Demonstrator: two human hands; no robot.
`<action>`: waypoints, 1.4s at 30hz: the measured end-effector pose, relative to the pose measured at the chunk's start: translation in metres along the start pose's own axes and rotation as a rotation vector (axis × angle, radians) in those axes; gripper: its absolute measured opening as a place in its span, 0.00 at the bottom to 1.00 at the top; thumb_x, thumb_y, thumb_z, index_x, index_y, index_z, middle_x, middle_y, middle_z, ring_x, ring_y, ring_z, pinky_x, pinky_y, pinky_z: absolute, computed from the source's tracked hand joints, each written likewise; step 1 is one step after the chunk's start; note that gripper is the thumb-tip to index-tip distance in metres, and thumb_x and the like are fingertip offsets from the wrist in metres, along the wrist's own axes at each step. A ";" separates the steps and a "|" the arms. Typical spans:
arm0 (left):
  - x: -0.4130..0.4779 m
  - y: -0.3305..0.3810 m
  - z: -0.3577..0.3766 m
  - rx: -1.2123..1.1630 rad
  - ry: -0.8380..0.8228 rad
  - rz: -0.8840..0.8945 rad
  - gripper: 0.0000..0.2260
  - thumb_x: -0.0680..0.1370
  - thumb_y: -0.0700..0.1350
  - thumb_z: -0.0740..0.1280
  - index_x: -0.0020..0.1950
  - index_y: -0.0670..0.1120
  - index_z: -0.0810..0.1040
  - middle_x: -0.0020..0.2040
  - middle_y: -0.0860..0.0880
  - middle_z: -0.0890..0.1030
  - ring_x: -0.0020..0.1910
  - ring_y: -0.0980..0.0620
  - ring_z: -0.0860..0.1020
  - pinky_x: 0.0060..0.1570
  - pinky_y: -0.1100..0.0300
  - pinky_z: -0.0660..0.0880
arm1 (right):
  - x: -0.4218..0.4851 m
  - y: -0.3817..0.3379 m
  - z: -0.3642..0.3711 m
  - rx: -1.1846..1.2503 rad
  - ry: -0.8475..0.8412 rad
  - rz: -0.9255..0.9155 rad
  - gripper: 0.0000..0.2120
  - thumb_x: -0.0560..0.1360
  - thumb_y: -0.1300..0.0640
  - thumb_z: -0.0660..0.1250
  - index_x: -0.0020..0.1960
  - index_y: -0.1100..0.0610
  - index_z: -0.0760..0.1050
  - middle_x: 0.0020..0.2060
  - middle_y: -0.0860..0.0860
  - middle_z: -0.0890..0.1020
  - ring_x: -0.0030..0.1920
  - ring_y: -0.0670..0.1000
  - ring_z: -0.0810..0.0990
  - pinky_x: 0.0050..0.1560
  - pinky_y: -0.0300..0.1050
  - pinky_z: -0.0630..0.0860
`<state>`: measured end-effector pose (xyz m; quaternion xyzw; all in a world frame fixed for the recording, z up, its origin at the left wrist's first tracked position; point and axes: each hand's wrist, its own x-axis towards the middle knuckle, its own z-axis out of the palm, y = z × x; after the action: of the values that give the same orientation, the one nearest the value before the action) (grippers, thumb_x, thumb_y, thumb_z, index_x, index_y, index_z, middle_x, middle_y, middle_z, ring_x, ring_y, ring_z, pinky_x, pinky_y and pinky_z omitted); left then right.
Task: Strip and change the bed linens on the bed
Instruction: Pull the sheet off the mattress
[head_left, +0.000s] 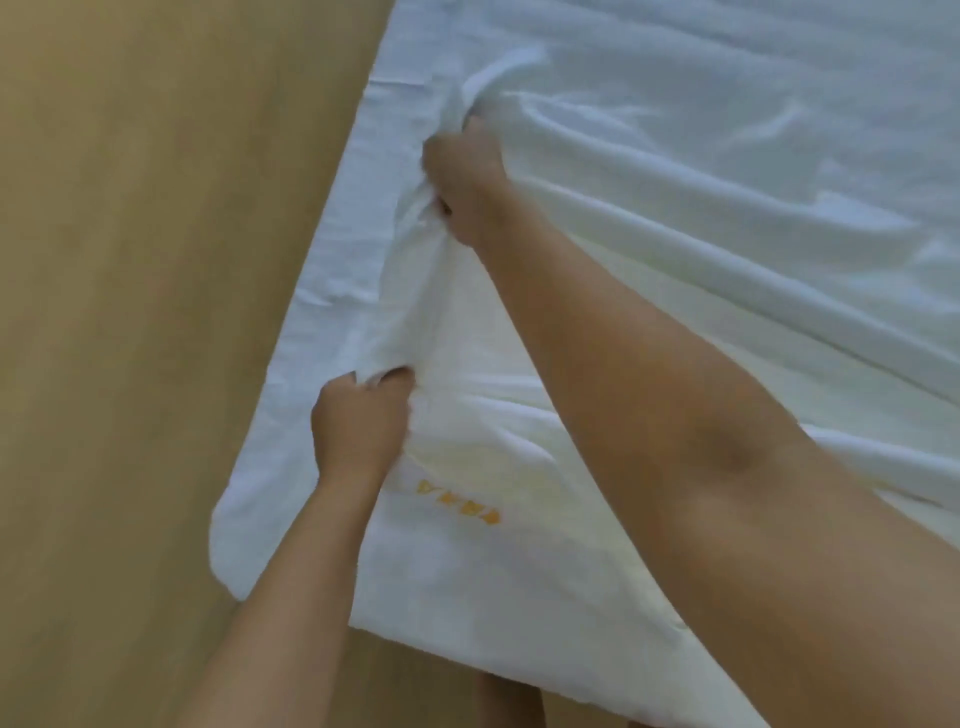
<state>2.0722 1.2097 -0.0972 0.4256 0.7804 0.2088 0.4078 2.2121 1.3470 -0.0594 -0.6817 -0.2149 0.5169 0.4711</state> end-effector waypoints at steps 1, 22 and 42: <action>0.010 -0.015 -0.019 0.022 0.070 -0.035 0.14 0.70 0.51 0.69 0.28 0.48 0.71 0.25 0.52 0.74 0.28 0.50 0.72 0.30 0.61 0.67 | -0.005 0.009 0.032 -0.001 -0.145 0.009 0.12 0.75 0.69 0.55 0.36 0.56 0.65 0.30 0.53 0.68 0.28 0.49 0.68 0.21 0.33 0.63; 0.130 -0.040 -0.003 0.043 -0.182 -0.160 0.30 0.72 0.48 0.72 0.69 0.40 0.65 0.65 0.45 0.73 0.63 0.46 0.73 0.58 0.57 0.70 | 0.030 0.128 -0.052 -1.092 -0.016 -0.105 0.35 0.70 0.52 0.71 0.72 0.53 0.58 0.68 0.56 0.61 0.64 0.59 0.66 0.58 0.51 0.69; 0.122 -0.071 -0.033 0.224 -0.084 -0.045 0.39 0.73 0.58 0.70 0.73 0.39 0.57 0.72 0.40 0.65 0.71 0.43 0.64 0.70 0.49 0.61 | 0.033 0.127 -0.048 -1.136 -0.184 -0.235 0.21 0.78 0.60 0.60 0.69 0.65 0.63 0.66 0.64 0.67 0.66 0.61 0.66 0.63 0.47 0.60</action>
<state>1.9734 1.2729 -0.1817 0.4593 0.7903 0.0933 0.3946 2.2431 1.2940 -0.1852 -0.7514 -0.5721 0.3222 0.0656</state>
